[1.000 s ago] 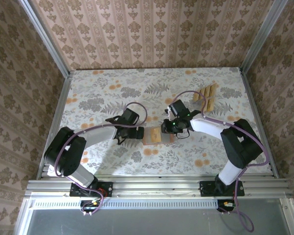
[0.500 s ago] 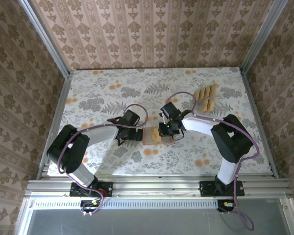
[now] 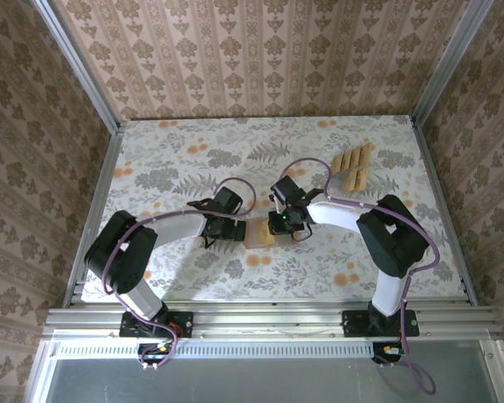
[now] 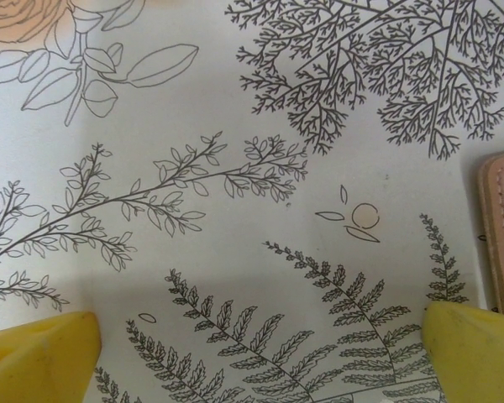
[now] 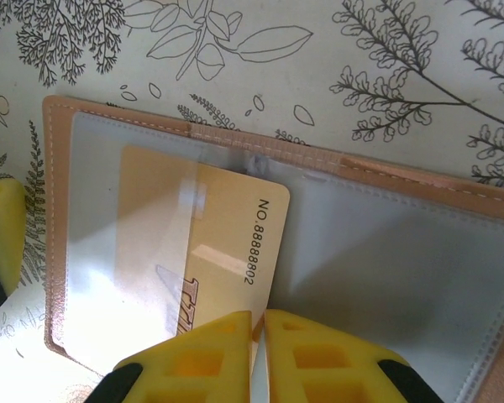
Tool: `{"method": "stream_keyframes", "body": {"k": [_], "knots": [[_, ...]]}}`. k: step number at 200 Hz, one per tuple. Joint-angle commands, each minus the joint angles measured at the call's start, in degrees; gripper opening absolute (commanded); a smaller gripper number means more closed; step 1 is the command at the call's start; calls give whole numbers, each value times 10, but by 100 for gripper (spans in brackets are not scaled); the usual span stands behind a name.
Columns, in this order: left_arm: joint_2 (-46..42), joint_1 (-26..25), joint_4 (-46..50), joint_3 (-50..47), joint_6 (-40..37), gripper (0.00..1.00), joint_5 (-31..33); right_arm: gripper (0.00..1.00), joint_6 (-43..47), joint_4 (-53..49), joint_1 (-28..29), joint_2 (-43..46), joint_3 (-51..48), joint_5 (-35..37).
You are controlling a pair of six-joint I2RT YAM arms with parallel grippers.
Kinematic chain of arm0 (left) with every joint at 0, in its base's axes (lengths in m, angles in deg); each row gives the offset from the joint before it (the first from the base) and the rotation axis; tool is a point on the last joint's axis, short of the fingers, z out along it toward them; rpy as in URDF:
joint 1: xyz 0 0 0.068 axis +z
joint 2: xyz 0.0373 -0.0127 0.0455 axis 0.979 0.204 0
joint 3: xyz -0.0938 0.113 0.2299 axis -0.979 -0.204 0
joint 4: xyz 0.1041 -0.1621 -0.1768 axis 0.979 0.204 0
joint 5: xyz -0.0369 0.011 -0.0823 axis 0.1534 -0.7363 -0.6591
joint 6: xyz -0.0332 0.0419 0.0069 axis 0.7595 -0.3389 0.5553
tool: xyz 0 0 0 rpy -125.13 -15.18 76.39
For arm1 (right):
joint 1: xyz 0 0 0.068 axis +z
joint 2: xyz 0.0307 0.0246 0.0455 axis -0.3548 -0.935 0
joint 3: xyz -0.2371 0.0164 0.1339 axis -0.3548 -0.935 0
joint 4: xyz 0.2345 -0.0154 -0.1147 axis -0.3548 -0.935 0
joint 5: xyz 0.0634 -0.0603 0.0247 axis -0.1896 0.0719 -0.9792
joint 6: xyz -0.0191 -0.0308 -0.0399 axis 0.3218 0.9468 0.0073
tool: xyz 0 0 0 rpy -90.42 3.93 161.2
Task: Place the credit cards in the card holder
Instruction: Insert the credit card into the card slot.
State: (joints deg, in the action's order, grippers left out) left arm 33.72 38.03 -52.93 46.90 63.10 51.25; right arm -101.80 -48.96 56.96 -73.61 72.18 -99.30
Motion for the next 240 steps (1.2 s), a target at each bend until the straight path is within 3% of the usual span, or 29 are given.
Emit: {"method": "stream_keyframes", "body": {"k": [1,142,240], "knots": [[36,-8,-21,-1,5,100,-26,14,-12,2,7,-16,17,-16],[35,-14,-28,-3,9,100,-30,14,-56,45,22,-34,35,-76],[-25,19,-9,-23,0,100,-27,19,-55,35,1,17,11,-54]]}}
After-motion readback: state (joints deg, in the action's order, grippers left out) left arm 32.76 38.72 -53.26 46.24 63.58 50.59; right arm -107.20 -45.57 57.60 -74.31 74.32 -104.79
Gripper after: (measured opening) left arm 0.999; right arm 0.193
